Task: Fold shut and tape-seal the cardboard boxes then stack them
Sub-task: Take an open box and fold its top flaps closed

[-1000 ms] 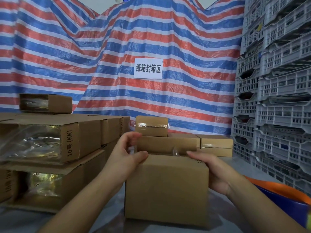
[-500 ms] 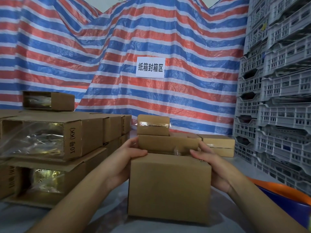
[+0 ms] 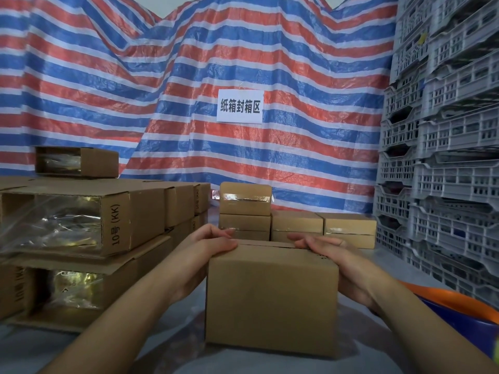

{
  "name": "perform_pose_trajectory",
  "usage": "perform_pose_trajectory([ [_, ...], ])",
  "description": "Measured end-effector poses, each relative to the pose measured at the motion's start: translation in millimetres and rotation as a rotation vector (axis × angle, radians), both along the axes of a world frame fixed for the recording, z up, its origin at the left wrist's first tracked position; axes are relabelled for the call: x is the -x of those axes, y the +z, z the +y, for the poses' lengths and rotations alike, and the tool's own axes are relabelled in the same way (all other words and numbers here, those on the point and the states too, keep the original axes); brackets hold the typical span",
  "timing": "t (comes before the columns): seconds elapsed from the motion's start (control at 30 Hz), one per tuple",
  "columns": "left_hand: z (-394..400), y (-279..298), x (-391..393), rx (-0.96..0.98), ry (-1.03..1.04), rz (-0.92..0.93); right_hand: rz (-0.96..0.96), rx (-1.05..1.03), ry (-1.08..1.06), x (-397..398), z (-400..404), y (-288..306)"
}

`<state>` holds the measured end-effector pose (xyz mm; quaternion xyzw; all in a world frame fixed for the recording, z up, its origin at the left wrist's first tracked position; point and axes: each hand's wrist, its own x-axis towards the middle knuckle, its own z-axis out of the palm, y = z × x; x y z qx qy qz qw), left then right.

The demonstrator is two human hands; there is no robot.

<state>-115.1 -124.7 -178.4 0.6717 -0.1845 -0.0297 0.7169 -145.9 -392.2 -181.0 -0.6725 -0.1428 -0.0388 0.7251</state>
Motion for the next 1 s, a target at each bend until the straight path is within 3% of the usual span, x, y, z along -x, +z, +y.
perform_pose_trajectory([
  [0.2, 5, 4, -4, -0.222, 0.007, -0.06, -0.006, 0.085, -0.023, 0, -2, 1],
  [0.33, 4, 33, 6, -0.707, 0.105, -0.269, -0.014, 0.1, -0.043, -3, -5, -1],
  [0.43, -19, 53, 22, -0.961, 0.116, -0.496, -0.02, 0.129, -0.05, -4, -7, -1],
  [0.53, -46, 57, 27, -1.268, -0.005, -0.7, -0.018, 0.147, -0.027, -3, -9, 0],
  [0.6, -53, 52, 28, -1.441, -0.093, -0.687, -0.026, 0.165, -0.027, -3, -9, 0],
  [0.83, -52, 34, 31, -1.433, -0.052, -0.703, -0.038, 0.32, -0.142, 9, -2, 10],
  [0.93, -53, 36, 32, -1.437, -0.045, -0.697, -0.156, 0.617, -0.23, 26, 9, 32],
  [1.0, -54, 35, 31, -1.41, -0.03, -0.71, -0.207, 0.926, -0.21, 36, 20, 41],
])
